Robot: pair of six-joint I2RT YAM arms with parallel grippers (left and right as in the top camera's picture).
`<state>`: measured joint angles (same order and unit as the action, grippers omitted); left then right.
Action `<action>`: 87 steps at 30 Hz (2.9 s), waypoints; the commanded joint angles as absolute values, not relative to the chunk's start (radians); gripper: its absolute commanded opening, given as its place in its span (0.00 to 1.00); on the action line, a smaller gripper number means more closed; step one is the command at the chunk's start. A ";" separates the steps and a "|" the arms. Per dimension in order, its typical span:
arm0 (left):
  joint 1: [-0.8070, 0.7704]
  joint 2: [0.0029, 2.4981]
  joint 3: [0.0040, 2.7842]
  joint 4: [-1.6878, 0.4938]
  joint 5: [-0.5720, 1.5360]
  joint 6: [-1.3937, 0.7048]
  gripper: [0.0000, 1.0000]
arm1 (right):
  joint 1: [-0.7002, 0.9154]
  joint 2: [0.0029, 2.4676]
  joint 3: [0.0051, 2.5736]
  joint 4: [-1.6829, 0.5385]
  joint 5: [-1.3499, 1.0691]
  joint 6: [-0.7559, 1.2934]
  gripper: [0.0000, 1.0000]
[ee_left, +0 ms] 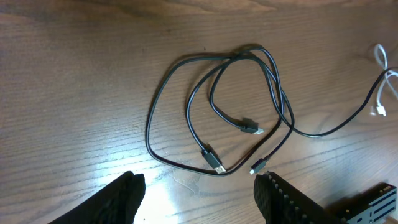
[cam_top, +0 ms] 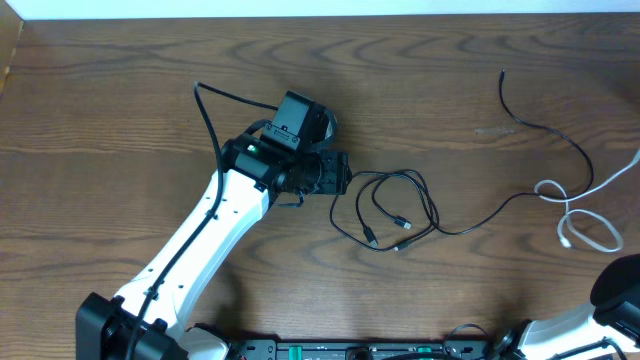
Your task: Untangle cables
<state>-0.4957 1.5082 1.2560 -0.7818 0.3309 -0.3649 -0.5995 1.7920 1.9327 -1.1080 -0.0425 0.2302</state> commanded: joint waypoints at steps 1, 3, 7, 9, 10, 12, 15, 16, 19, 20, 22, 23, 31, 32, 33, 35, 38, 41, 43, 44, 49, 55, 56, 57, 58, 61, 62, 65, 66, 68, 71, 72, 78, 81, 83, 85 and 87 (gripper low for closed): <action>-0.495 1.506 1.261 -0.785 0.327 -0.352 0.62 | -0.631 1.784 2.007 -1.111 0.067 0.232 0.01; -0.495 1.506 1.261 -0.785 0.327 -0.353 0.62 | -0.644 1.785 2.010 -1.111 0.087 0.232 0.02; -0.495 1.506 1.261 -0.785 0.328 -0.353 0.62 | -0.649 1.787 2.000 -1.103 0.086 0.232 0.47; -0.495 1.506 1.261 -0.785 0.328 -0.353 0.62 | -0.647 1.787 2.000 -1.113 0.021 0.231 0.83; -0.495 1.506 1.261 -0.785 0.328 -0.353 0.62 | -0.647 1.787 2.000 -1.122 -0.017 0.231 0.90; -0.495 1.506 1.261 -0.785 0.328 -0.353 0.62 | -0.646 1.787 2.000 -1.156 -0.124 0.231 0.96; -0.495 1.506 1.261 -0.789 0.327 -0.352 0.62 | -0.638 1.787 2.000 -1.273 -0.387 0.166 0.99; -0.495 1.506 1.261 -0.791 0.327 -0.352 0.62 | -0.628 1.787 2.000 -1.323 -0.454 0.114 0.99; -0.495 1.506 1.261 -0.822 0.273 -0.352 0.62 | -0.572 1.787 1.998 -1.459 -0.473 0.047 0.99; -0.495 1.506 1.261 -0.831 0.244 -0.352 0.62 | -0.560 1.787 1.996 -1.476 -0.461 0.047 0.99; -0.494 1.506 1.261 -0.861 0.161 -0.352 0.62 | -0.508 1.787 1.990 -1.525 -0.398 0.061 0.99; -0.494 1.506 1.261 -0.867 0.144 -0.353 0.62 | -0.496 1.787 1.987 -1.531 -0.380 0.071 0.99; -0.480 1.506 1.261 -0.936 0.051 -0.379 0.62 | -0.299 1.787 1.837 -1.566 -0.220 0.132 0.99; -0.475 1.506 1.261 -0.936 0.051 -0.379 0.62 | -0.271 1.787 1.787 -1.552 -0.202 0.158 0.99; -0.471 1.506 1.261 -0.935 0.051 -0.379 0.62 | -0.249 1.787 1.745 -1.536 -0.192 0.175 0.99; -0.466 1.506 1.261 -0.936 0.051 -0.378 0.62 | -0.209 1.787 1.678 -1.502 -0.186 0.204 0.99; -0.463 1.506 1.261 -0.938 0.051 -0.378 0.62 | -0.136 1.787 1.583 -1.417 -0.181 0.253 0.99; -0.463 1.506 1.261 -0.938 0.051 -0.378 0.62 | -0.039 1.787 1.476 -1.329 -0.076 0.378 0.99; -0.463 1.506 1.261 -0.938 0.051 -0.378 0.62 | 0.006 1.787 1.422 -1.290 -0.035 0.432 0.99; -0.462 1.506 1.261 -0.938 0.051 -0.378 0.62 | 0.039 1.787 1.379 -1.254 -0.028 0.456 0.99; -0.461 1.506 1.261 -0.938 0.051 -0.378 0.62 | 0.121 1.787 1.252 -1.187 -0.014 0.577 0.99; -0.461 1.506 1.261 -0.939 0.051 -0.378 0.62 | 0.150 1.787 1.148 -1.142 0.036 0.715 0.98; -0.461 1.506 1.261 -0.939 0.051 -0.378 0.62 | 0.150 1.787 1.138 -1.135 0.037 0.723 0.96; -0.461 1.506 1.261 -0.941 0.051 -0.378 0.62 | 0.150 1.787 1.128 -1.125 0.038 0.731 0.95; -0.461 1.506 1.261 -0.942 0.051 -0.378 0.62 | 0.151 1.787 1.108 -1.102 0.040 0.741 0.92; -0.461 1.506 1.261 -0.946 0.051 -0.378 0.62 | 0.152 1.787 1.047 -1.019 0.043 0.749 0.83; -0.461 1.506 1.261 -0.948 0.051 -0.378 0.62 | 0.152 1.787 1.034 -1.007 0.043 0.756 0.79; -0.461 1.506 1.261 -0.953 0.051 -0.378 0.62 | 0.152 1.787 1.024 -1.001 0.043 0.755 0.48; -0.461 1.506 1.261 -0.953 0.051 -0.378 0.62 | 0.152 1.786 1.026 -1.000 0.043 0.755 0.32; -0.461 1.506 1.261 -0.953 0.051 -0.378 0.62 | 0.152 1.786 1.034 -0.995 0.043 0.754 0.04; -0.461 1.506 1.261 -0.953 0.051 -0.378 0.62 | 0.152 1.784 1.087 -0.998 0.009 0.673 0.01; -0.461 1.506 1.261 -0.953 0.051 -0.378 0.62 | 0.151 1.784 1.130 -1.012 -0.018 0.619 0.01; -0.461 1.506 1.261 -0.954 0.051 -0.378 0.62 | 0.151 1.784 1.605 -1.238 -0.036 0.454 0.01; -0.461 1.506 1.261 -0.954 0.051 -0.378 0.62 | 0.151 1.784 1.814 -1.301 -0.036 0.401 0.01; -0.461 1.506 1.261 -0.954 0.051 -0.379 0.62 | 0.151 1.784 2.032 -1.336 -0.036 0.367 0.01; -0.461 1.506 1.261 -0.954 0.051 -0.378 0.62 | 0.151 1.784 2.181 -1.336 -0.035 0.350 0.01; -0.461 1.506 1.261 -0.957 0.051 -0.378 0.62 | 0.151 1.784 2.321 -1.331 0.002 0.350 0.01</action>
